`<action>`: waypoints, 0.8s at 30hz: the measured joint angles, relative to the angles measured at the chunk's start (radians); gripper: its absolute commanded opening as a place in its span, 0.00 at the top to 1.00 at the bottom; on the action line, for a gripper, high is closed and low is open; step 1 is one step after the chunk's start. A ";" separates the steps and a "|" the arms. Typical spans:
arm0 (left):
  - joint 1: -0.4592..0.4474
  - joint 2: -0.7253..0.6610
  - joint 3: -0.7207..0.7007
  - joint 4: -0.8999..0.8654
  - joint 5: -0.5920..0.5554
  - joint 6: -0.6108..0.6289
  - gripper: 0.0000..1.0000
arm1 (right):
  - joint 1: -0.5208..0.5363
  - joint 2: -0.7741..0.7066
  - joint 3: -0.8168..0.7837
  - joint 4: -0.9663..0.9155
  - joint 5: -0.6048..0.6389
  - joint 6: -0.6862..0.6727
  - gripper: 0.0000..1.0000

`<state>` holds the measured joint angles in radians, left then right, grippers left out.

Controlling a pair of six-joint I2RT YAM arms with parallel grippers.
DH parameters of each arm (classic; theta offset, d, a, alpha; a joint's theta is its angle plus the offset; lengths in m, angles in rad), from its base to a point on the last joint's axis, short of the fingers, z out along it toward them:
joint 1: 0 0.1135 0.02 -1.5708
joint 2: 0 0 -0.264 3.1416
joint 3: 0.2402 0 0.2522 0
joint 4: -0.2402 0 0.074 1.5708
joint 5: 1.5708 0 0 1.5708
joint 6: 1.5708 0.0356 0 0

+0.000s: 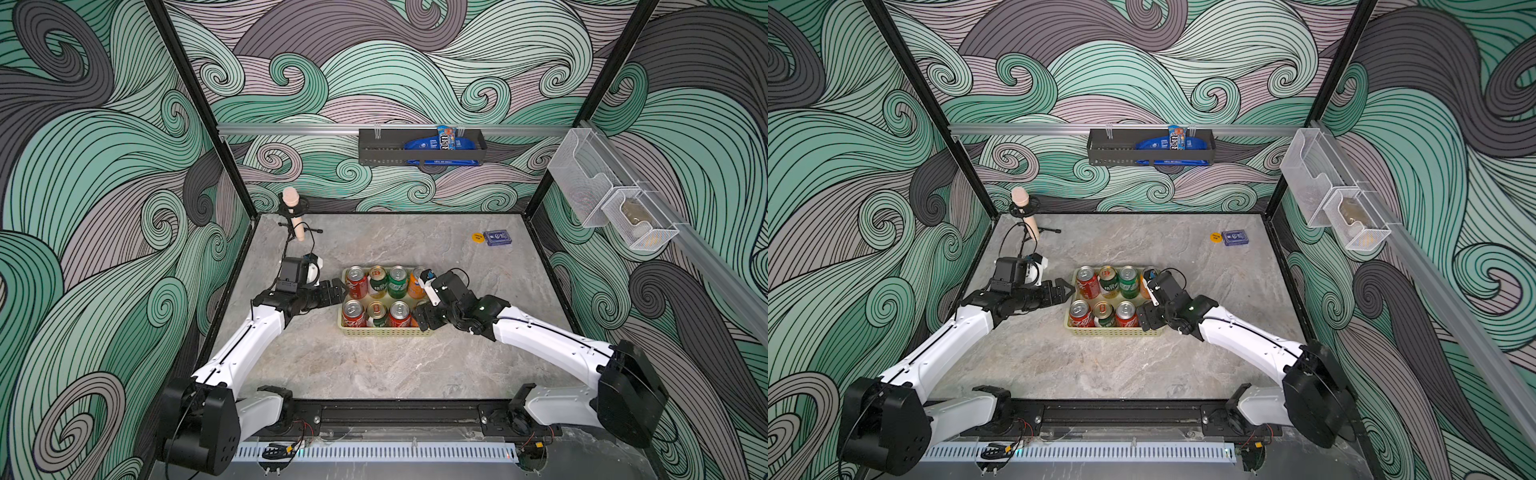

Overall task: Take out the drinks from the basket
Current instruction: Pick up the drink from the basket.

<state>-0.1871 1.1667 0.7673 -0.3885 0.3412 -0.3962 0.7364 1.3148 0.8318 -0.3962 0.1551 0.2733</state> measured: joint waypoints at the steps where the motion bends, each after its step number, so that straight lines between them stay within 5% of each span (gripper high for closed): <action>1: 0.000 0.000 -0.001 0.000 0.000 0.000 0.07 | 0.000 0.000 -0.003 0.000 0.003 0.000 0.11; 24: 0.000 0.000 -0.003 0.000 0.001 0.001 0.06 | 0.044 0.032 -0.006 0.012 0.027 0.029 0.18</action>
<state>-0.1871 1.1667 0.7639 -0.3882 0.3424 -0.3950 0.7807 1.3472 0.8257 -0.3840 0.1822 0.3027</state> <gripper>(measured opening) 0.935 0.841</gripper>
